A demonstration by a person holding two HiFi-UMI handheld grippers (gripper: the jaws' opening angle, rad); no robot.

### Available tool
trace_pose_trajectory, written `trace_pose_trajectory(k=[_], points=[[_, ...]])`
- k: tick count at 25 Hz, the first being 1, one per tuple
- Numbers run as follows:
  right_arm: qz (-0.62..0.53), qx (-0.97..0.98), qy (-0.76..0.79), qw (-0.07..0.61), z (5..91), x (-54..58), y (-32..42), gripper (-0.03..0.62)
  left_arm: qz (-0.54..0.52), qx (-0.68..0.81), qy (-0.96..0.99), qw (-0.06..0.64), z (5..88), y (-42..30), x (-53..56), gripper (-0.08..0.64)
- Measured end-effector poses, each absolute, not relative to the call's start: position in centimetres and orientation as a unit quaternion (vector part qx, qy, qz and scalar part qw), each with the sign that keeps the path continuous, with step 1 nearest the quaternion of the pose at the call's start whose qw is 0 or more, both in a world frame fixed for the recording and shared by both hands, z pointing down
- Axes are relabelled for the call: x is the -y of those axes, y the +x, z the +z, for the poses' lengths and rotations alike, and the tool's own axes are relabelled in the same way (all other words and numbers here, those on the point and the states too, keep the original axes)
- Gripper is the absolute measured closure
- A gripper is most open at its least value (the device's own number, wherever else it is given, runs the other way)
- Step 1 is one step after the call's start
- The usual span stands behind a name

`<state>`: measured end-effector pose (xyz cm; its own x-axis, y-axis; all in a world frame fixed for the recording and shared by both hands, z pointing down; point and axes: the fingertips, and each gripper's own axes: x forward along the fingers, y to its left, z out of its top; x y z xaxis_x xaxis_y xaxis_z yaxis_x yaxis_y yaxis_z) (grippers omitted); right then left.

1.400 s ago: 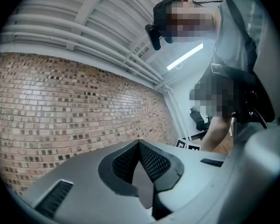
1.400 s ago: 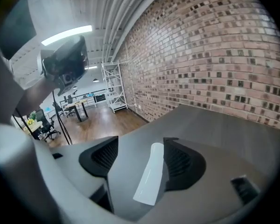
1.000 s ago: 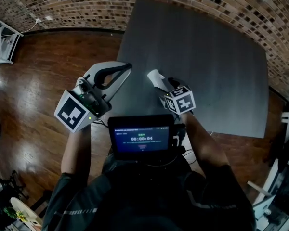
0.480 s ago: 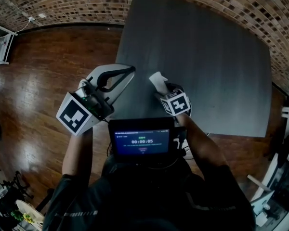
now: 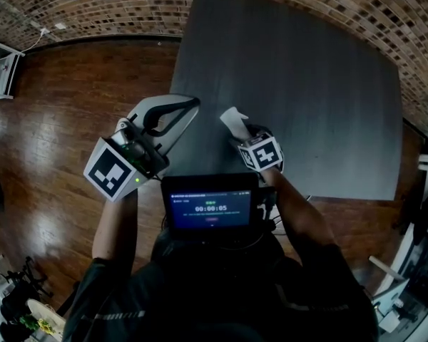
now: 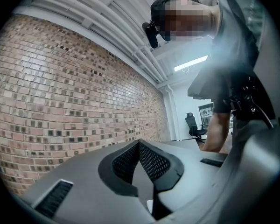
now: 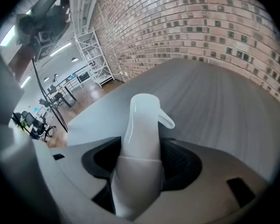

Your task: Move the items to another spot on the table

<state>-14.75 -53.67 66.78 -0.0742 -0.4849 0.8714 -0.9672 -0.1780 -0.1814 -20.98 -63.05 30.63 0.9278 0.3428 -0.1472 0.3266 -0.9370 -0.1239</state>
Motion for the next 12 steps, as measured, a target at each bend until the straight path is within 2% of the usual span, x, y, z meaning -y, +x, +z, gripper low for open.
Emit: trace_pose_trajectory(k=[12], points=[[0.353,0.581,0.71,0.181,57.5,53.7,-12.1,0.321,0.131,0.211,-0.967,0.051,28.7,-19.2,61.6,0.566]])
